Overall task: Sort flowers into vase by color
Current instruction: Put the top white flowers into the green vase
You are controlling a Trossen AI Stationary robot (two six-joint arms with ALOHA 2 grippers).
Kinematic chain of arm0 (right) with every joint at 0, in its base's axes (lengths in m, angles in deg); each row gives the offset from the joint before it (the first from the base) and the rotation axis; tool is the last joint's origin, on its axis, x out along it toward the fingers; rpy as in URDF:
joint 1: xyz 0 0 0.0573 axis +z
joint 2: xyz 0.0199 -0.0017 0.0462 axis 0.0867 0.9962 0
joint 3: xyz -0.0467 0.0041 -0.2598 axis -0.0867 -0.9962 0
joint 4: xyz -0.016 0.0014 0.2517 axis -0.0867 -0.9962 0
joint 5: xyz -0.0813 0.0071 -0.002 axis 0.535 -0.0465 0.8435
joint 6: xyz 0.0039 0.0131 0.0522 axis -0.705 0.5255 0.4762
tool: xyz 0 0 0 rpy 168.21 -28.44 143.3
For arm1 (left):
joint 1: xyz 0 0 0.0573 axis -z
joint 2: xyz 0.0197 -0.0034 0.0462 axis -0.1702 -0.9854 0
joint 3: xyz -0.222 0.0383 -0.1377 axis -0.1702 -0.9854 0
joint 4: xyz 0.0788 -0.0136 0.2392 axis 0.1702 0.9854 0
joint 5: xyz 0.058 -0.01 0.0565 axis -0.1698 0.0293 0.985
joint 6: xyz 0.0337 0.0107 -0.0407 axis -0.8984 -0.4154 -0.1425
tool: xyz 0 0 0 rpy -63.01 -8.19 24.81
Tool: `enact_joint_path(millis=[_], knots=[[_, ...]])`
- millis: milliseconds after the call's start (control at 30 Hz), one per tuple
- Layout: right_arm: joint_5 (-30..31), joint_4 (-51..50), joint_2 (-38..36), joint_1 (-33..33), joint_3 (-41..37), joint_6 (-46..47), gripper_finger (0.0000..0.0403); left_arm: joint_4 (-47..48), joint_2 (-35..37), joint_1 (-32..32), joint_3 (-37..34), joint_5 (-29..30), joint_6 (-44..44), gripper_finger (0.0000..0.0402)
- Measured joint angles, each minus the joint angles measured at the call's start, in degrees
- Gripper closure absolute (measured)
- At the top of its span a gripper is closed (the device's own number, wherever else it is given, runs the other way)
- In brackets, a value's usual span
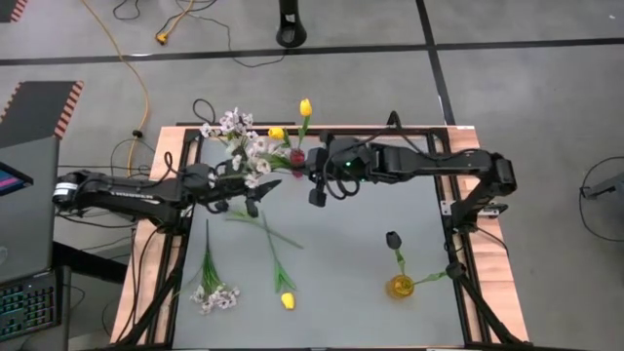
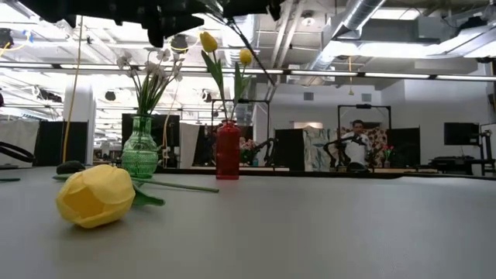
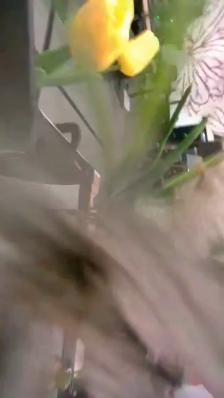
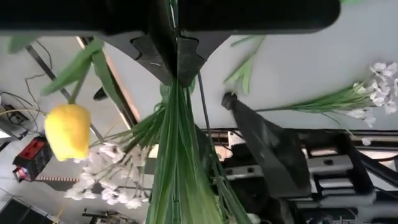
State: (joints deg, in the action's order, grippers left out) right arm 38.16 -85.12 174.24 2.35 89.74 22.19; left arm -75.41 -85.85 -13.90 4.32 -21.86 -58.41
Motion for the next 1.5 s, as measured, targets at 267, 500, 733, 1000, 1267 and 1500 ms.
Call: enact_joint_path(millis=[267, 500, 733, 1000, 1267, 1500], knots=[[0.0, 3.4, 2.9, 0.8, 0.0, 0.1, 0.0372, -0.3, 0.0, 0.0, 0.0, 2.0, 0.0, 0.0219], [-0.2, 5.5, 5.1, 1.4, 0.0, 0.2, 0.0370, -0.7, 0.0, 0.0, 0.0, 2.0, 0.1, 0.0219], [-0.3, 7.5, 6.1, 1.8, 0.0, 0.1, 0.0369, -1.2, 0.0, 0.0, 0.0, 1.4, 0.1, 0.0219], [-0.3, 7.9, 7.0, 1.8, 0.0, 0.0, 0.0368, -1.7, 0.0, 0.0, 0.0, -0.1, 0.2, 0.0223], [-0.3, 10.0, 7.0, 1.8, 0.0, 0.0, 0.0363, -1.7, 0.0, 0.0, 0.0, -0.1, 0.2, 0.0295], [0.0, 10.6, 7.0, 1.8, 0.0, 0.0, 0.0345, -1.7, 0.0, 0.0, 0.0, -0.1, 0.7, 0.0377]])
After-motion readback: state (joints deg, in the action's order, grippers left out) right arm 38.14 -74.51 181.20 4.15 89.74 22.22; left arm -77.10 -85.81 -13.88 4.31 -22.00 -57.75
